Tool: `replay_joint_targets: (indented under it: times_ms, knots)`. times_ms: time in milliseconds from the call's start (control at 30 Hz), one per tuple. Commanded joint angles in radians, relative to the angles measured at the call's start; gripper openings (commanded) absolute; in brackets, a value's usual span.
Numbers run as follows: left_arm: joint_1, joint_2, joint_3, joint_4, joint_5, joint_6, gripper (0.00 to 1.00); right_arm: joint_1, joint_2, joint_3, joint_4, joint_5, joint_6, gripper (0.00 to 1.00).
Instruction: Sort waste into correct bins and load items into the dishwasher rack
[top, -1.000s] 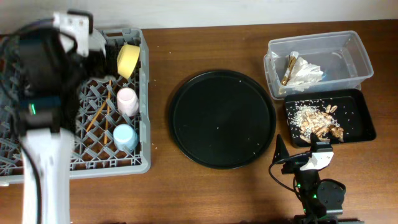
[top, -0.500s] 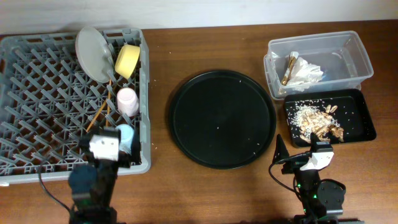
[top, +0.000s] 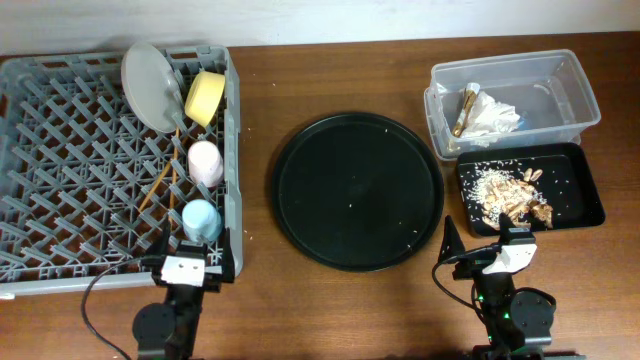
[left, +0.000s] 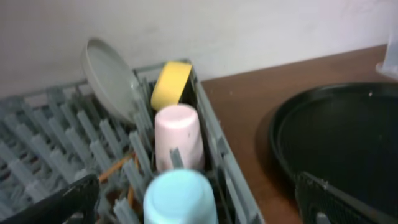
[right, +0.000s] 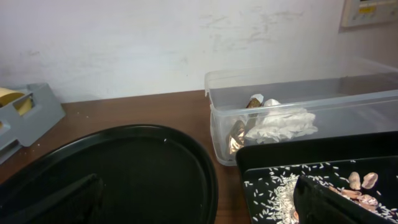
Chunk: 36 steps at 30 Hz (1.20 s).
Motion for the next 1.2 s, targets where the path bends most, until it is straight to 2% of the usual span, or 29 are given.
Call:
replay_joint_targets:
  times_ms: [0, 1167]
  knots:
    - [-0.006, -0.055, -0.006, -0.033, -0.045, 0.021, 0.99, 0.007, -0.007, -0.005, -0.004, -0.006, -0.004, 0.98]
    - [-0.008, -0.081, -0.006, -0.029, -0.040, 0.020, 0.99, 0.007, -0.007, -0.005, -0.004, -0.006, -0.004, 0.98]
